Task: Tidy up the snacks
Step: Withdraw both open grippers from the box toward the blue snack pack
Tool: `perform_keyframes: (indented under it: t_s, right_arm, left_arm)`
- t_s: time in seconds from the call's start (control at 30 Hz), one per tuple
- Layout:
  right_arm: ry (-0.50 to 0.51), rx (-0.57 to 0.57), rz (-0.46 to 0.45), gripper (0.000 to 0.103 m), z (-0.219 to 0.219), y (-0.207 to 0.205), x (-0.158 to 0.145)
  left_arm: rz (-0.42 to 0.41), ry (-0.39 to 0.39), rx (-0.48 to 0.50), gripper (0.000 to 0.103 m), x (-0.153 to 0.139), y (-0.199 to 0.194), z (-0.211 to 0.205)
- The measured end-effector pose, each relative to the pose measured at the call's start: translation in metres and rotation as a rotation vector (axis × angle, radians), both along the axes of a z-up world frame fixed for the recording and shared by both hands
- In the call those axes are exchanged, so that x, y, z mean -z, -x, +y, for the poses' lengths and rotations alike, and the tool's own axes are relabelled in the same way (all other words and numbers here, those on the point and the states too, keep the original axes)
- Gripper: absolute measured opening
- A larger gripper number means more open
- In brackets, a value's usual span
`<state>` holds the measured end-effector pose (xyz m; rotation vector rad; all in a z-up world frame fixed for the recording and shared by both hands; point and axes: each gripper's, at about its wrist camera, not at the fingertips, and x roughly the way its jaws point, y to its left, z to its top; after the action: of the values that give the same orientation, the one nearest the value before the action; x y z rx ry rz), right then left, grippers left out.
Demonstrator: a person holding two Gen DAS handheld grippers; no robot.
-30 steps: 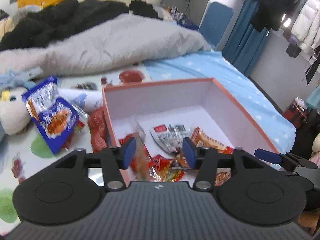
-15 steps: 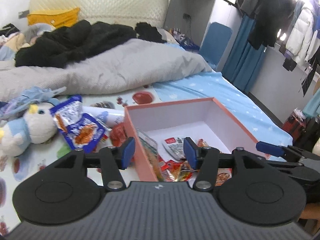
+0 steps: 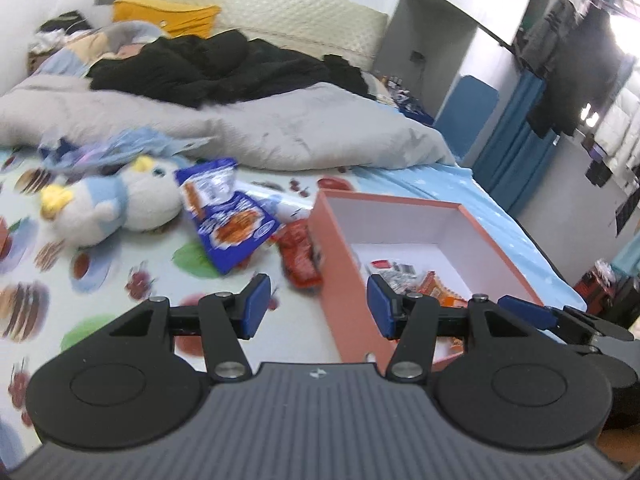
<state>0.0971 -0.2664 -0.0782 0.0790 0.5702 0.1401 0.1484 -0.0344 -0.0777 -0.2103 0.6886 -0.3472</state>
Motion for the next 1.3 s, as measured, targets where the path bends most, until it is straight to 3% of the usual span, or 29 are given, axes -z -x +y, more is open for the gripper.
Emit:
perform_keyframes:
  t_s: [0.2, 0.3, 0.33, 0.4, 0.5, 0.73, 0.93, 1.07, 1.3]
  right_arm:
    - [0.055, -0.056, 0.034, 0.080, 0.030, 0.010, 0.012]
    - [0.083, -0.092, 0.049, 0.078, 0.044, 0.009, 0.019]
    - [0.094, -0.104, 0.055, 0.069, 0.049, 0.008, 0.022]
    - [0.123, -0.119, 0.066, 0.062, 0.060, 0.004, 0.027]
    - [0.155, -0.128, 0.076, 0.062, 0.075, -0.005, 0.034]
    - [0.291, -0.127, 0.043, 0.062, 0.115, -0.039, 0.063]
    - [0.409, -0.087, 0.010, 0.063, 0.136, -0.081, 0.093]
    - [0.418, -0.080, 0.028, 0.075, 0.141, -0.109, 0.109]
    - [0.563, -0.033, 0.003, 0.075, 0.160, -0.154, 0.141]
  left_arm:
    - [0.055, 0.055, -0.064, 0.059, 0.030, 0.016, 0.031]
    - [0.079, 0.067, -0.106, 0.073, 0.046, 0.015, 0.043]
    - [0.087, 0.071, -0.118, 0.075, 0.050, 0.014, 0.047]
    - [0.099, 0.092, -0.134, 0.076, 0.060, 0.008, 0.057]
    - [0.109, 0.125, -0.156, 0.076, 0.076, -0.007, 0.071]
    - [0.125, 0.213, -0.195, 0.076, 0.113, -0.063, 0.101]
    - [0.144, 0.240, -0.173, 0.076, 0.150, -0.123, 0.110]
    - [0.150, 0.255, -0.143, 0.076, 0.168, -0.158, 0.109]
    - [0.155, 0.318, -0.117, 0.076, 0.190, -0.223, 0.113]
